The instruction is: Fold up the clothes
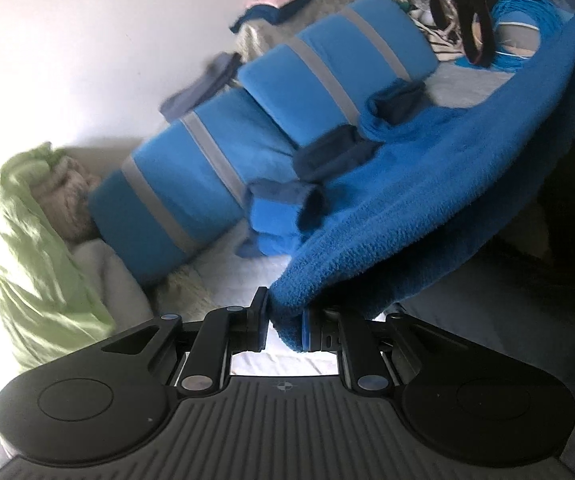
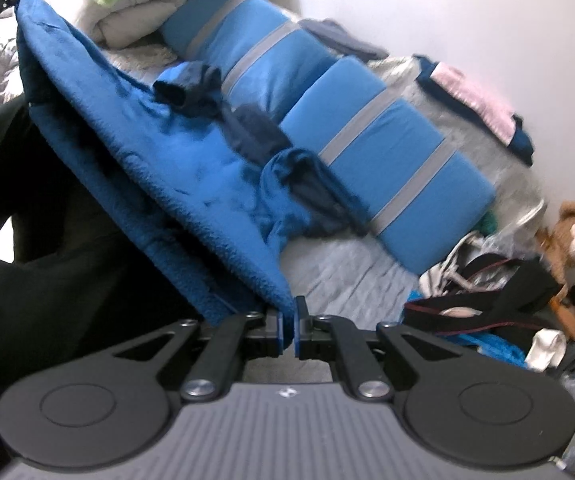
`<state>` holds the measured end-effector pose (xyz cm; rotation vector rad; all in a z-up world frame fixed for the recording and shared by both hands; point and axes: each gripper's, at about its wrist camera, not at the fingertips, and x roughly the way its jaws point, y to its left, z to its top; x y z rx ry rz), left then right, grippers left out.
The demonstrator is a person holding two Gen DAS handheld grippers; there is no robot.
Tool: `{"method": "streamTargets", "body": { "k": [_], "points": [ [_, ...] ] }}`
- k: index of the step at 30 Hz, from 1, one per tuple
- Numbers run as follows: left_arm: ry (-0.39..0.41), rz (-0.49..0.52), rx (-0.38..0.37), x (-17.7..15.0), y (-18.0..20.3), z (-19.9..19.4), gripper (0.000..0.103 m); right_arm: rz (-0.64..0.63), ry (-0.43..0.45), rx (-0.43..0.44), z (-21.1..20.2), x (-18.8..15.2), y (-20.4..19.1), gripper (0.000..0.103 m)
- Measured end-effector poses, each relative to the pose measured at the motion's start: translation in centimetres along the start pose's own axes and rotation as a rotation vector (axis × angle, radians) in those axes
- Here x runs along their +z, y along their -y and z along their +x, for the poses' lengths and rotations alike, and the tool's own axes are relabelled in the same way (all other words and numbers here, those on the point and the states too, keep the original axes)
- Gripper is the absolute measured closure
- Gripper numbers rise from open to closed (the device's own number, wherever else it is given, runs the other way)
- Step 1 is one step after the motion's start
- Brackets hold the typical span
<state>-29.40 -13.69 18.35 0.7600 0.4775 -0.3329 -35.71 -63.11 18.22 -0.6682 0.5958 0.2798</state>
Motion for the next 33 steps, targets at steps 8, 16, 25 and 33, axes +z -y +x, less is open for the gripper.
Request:
{"method": "streamTargets", "body": {
  "k": [8, 16, 25, 33],
  "points": [
    [-0.04, -0.042, -0.07, -2.2, 1.2, 1.2, 0.085, -0.038, -0.095, 0.073, 2.4, -1.4, -2.1, 0.098],
    [-0.048, -0.065, -0.082, -3.5, 1.3, 1.2, 0.037, -0.014, -0.137, 0.089, 3.4, -2.0, -2.2, 0.052],
    [-0.101, -0.252, -0.291, -4.7, -2.8, 0.9, 0.03, 0.18, -0.129, 0.2, 3.3, -3.8, 1.2, 0.009],
    [-0.032, -0.469, -0.433, -4.1, -8.0, -1.2, 0.029, 0.314, -0.071, 0.418, 1.5, -3.3, 4.3, 0.004]
  ]
}}
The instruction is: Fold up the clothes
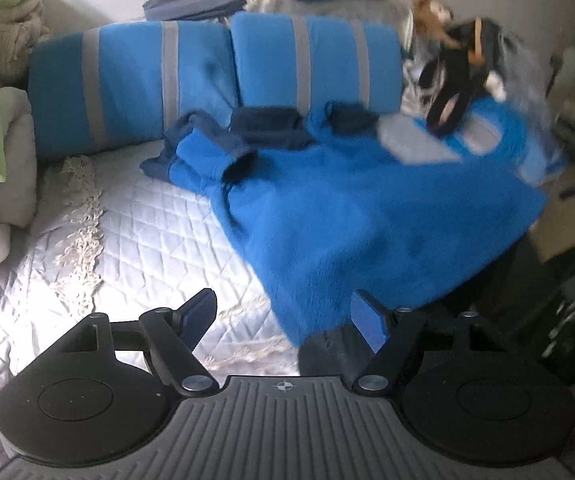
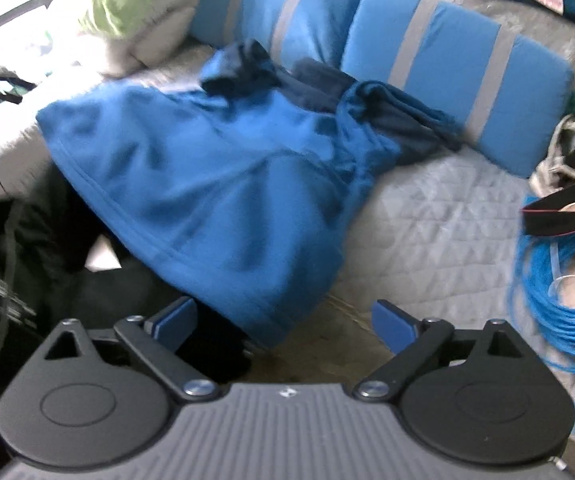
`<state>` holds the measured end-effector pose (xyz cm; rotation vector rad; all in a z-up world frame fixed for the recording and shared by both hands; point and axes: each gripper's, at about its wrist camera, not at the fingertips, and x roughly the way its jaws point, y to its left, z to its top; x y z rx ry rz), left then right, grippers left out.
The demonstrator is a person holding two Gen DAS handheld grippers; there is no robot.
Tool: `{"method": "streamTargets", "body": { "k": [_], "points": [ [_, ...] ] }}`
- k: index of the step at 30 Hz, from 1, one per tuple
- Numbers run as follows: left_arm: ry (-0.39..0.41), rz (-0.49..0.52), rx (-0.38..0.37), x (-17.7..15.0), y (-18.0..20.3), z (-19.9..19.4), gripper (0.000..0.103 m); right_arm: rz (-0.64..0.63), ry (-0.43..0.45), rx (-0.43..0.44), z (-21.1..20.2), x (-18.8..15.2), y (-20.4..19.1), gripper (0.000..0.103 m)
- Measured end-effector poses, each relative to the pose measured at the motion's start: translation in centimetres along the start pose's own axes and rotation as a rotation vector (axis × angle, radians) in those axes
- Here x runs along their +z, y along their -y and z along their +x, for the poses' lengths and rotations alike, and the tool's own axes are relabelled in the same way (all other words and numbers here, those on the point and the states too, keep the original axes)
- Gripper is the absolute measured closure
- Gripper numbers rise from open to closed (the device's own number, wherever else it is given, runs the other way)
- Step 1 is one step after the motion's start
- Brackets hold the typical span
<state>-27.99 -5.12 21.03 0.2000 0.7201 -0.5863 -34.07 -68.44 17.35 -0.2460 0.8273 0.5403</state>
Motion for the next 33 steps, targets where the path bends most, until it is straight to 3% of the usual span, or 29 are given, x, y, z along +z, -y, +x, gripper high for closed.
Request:
{"method": "streamTargets", "body": {
  "k": [2, 11, 21, 29, 33],
  "points": [
    [0.014, -0.007, 0.002, 1.0, -0.4, -0.7, 0.029, 0.03, 0.043, 0.031, -0.8, 0.9, 0.4, 0.001],
    [0.151, -0.193, 0.089, 5.9, -5.2, -5.7, 0.029, 0.292, 0.297, -0.071, -4.9, 6.0, 4.6, 0.0],
    [0.279, -0.176, 0.23, 10.8, -6.2, -12.5, 0.029, 0.356, 0.454, -0.218, -11.4, 11.6, 9.0, 0.0],
    [0.34, -0.22, 0.17, 13.2, -6.2, -12.3, 0.024, 0.437, 0.552, -0.295, -15.5, 14.6, 13.5, 0.0],
    [0.331, -0.204, 0.132, 14.9, -6.1, -11.4, 0.024, 0.447, 0.58, -0.334, -16.7, 16.2, 14.8, 0.0]
  ]
}}
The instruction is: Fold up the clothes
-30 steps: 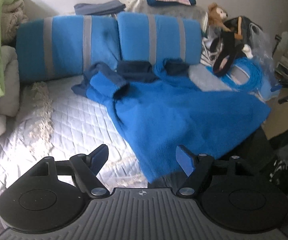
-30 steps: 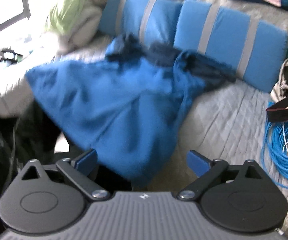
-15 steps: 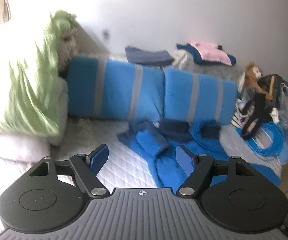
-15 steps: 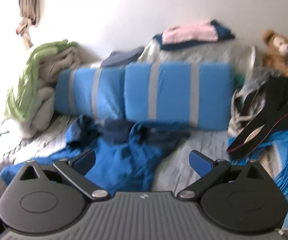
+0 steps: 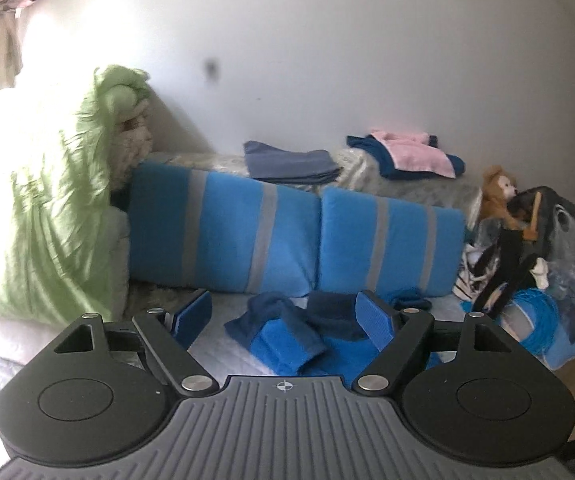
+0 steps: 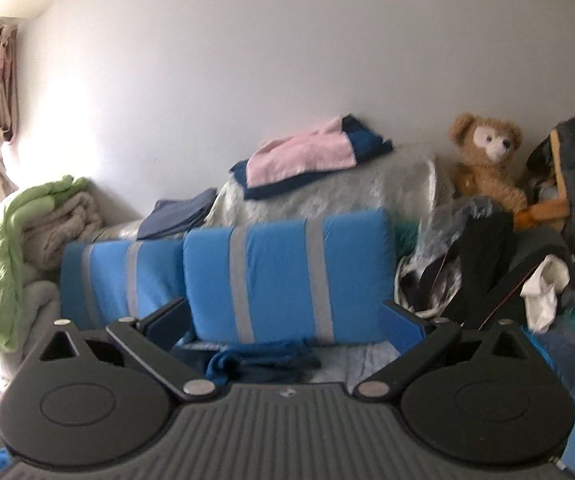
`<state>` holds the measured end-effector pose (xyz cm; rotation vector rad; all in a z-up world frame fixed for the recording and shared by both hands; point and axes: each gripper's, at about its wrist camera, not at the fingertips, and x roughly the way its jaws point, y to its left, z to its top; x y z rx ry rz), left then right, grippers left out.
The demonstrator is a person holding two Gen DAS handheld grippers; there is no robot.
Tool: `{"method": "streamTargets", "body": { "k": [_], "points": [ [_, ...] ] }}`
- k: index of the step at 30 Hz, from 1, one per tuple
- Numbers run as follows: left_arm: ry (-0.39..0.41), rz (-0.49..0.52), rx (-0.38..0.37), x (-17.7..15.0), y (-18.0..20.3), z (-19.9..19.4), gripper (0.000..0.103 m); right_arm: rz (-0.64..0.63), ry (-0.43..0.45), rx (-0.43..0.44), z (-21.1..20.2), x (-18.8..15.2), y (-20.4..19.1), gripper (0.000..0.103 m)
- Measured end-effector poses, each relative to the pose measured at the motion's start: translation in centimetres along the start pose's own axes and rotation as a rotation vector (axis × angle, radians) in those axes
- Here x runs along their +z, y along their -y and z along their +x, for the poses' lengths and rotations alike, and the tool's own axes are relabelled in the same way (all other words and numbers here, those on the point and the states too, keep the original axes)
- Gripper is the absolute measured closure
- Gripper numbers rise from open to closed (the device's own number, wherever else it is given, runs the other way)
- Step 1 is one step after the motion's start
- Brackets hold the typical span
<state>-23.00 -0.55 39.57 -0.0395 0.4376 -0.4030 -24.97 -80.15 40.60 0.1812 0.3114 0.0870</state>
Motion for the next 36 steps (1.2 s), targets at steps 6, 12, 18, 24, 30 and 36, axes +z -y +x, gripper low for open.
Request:
{"method": "streamTargets", "body": {
  "k": [6, 12, 18, 24, 30, 36],
  "points": [
    [0.014, 0.023, -0.038, 2.4, 1.1, 2.1, 0.024, -0.05, 0.053, -0.017, 0.2, 4.0, -0.5, 0.0],
    [0.077, -0.052, -0.095, 4.9, 1.1, 6.1, 0.023, -0.04, 0.06, -0.047, 3.0, 6.7, -0.1, 0.0],
    [0.115, 0.004, -0.06, 6.9, 2.3, 11.0, 0.023, -0.018, 0.062, -0.083, 7.0, 8.7, 0.6, 0.0],
    [0.164, -0.015, 0.009, 8.6, 2.9, 14.6, 0.023, 0.025, 0.079, -0.134, 9.8, 10.9, 1.3, 0.0],
    [0.236, -0.063, 0.11, 9.7, 4.4, 18.5, 0.023, 0.024, 0.075, -0.178, 13.0, 11.3, 0.3, 0.0],
    [0.241, -0.111, 0.167, 8.4, 7.3, 22.9, 0.022, -0.019, 0.038, -0.173, 17.6, 9.0, -2.2, 0.0]
  ]
}}
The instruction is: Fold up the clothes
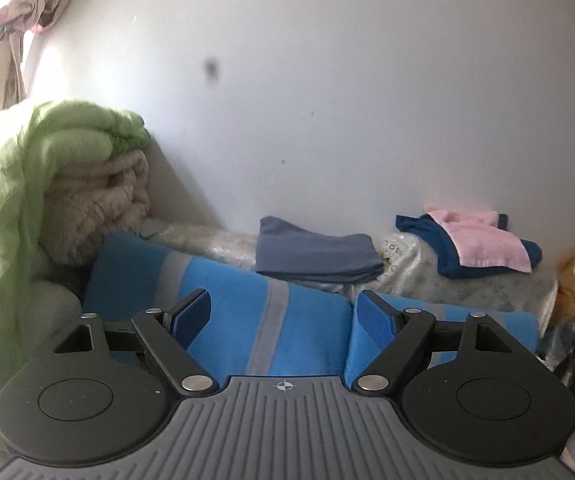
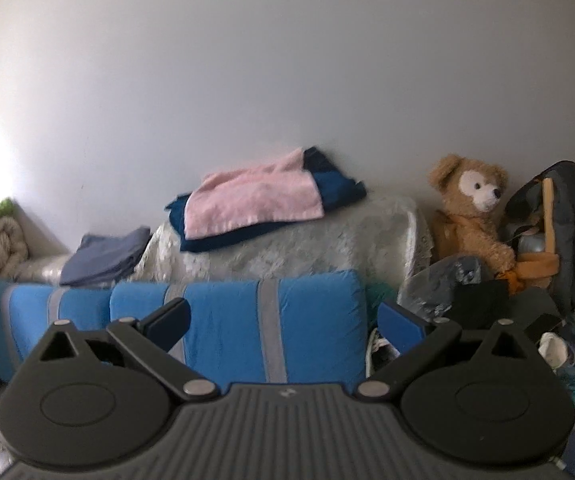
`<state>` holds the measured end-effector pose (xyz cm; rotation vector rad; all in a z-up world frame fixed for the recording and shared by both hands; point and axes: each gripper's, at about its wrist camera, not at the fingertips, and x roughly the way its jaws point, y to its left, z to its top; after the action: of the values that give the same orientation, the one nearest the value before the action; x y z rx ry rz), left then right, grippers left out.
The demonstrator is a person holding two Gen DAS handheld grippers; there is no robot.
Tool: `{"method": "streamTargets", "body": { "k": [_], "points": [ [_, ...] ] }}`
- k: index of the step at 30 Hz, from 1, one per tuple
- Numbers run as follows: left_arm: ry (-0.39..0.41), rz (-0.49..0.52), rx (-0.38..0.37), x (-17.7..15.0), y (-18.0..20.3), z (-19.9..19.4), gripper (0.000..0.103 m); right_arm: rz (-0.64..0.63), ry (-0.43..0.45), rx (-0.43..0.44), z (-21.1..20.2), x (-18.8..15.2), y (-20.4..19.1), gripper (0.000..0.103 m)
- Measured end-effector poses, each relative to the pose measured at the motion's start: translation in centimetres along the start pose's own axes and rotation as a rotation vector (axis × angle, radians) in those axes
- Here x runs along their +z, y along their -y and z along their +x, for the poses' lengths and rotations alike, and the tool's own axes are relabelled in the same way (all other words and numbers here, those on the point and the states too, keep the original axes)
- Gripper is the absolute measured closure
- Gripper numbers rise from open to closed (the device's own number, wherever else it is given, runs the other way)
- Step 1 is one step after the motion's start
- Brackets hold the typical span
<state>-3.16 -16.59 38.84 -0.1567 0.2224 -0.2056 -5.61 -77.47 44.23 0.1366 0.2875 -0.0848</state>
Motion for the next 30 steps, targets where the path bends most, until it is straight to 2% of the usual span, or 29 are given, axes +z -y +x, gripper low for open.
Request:
{"method": "streamTargets", "body": {
  "k": [2, 7, 11, 17, 21, 26, 30],
  "points": [
    [0.002, -0.017, -0.017, -1.8, 1.3, 0.9, 0.021, -0.007, -0.013, 0.017, 1.3, -1.2, -1.0, 0.0],
    [-0.08, -0.016, -0.075, -7.0, 5.2, 3.2, 0.019, -0.007, -0.025, 0.023, 4.2, -5.3, -3.1, 0.0],
    [-0.075, 0.002, -0.099, -10.3, 7.7, 3.2, 0.019, -0.03, -0.023, 0.053, 5.1, -8.5, -4.5, 0.0],
    [-0.118, 0.089, -0.107, -14.2, 10.3, 4.1, 0.019, -0.039, -0.008, 0.056, 5.0, -11.7, -5.4, 0.0],
    [-0.154, 0.083, -0.112, -16.8, 10.9, 4.8, 0.019, -0.054, -0.033, 0.068, 4.8, -13.6, -5.5, 0.0],
    [-0.212, -0.006, -0.13, -20.0, 10.5, 6.2, 0.019, -0.096, -0.063, 0.083, 5.1, -16.0, -5.9, 0.0],
    [-0.241, -0.038, -0.145, -22.6, 10.1, 7.2, 0.019, -0.172, -0.076, 0.081, 5.4, -17.8, -6.7, 0.0]
  ]
}}
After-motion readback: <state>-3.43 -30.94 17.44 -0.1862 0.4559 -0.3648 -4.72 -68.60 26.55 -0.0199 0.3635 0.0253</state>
